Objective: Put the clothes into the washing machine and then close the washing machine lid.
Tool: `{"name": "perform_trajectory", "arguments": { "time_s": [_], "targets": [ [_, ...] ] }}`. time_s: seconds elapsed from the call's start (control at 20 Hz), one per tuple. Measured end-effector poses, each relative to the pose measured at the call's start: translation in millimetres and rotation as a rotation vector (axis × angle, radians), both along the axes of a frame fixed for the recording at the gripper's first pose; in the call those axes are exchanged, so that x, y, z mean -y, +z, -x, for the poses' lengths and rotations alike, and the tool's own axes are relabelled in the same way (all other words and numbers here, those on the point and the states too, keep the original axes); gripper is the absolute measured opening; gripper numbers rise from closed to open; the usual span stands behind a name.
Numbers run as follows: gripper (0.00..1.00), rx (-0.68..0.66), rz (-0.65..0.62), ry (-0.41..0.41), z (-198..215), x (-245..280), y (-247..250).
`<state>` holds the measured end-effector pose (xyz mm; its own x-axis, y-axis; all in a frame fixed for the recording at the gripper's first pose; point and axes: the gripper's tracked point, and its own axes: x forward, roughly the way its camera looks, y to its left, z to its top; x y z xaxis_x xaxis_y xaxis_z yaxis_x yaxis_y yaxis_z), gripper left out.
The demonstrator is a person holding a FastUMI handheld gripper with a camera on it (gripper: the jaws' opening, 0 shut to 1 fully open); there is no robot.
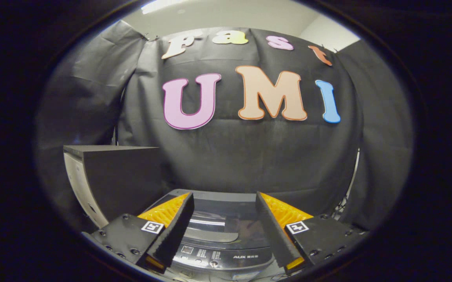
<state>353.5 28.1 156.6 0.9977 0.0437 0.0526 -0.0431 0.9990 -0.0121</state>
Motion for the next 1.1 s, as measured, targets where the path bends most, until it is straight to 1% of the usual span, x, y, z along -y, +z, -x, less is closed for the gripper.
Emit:
{"name": "perform_trajectory", "arguments": {
  "time_s": [0.1, 0.25, 0.3, 0.45, 0.65, 0.8, 0.95, 1.1],
  "targets": [
    [0.97, 0.031, -0.019, -0.006, 12, 10, -12],
    [0.97, 0.098, -0.005, -0.013, 32, 17, -26],
    [0.96, 0.103, -0.008, -0.011, 39, 16, -35],
    [0.96, 0.063, -0.022, -0.007, 62, 15, -74],
    [0.96, 0.037, -0.009, -0.034, 88, 21, -109],
    [0.96, 0.045, -0.008, -0.047, 100, 20, -115],
    [0.96, 0.014, -0.003, -0.054, 104, 19, -130],
    [0.96, 0.033, -0.025, -0.07, 106, 26, -127]
  ]
}}
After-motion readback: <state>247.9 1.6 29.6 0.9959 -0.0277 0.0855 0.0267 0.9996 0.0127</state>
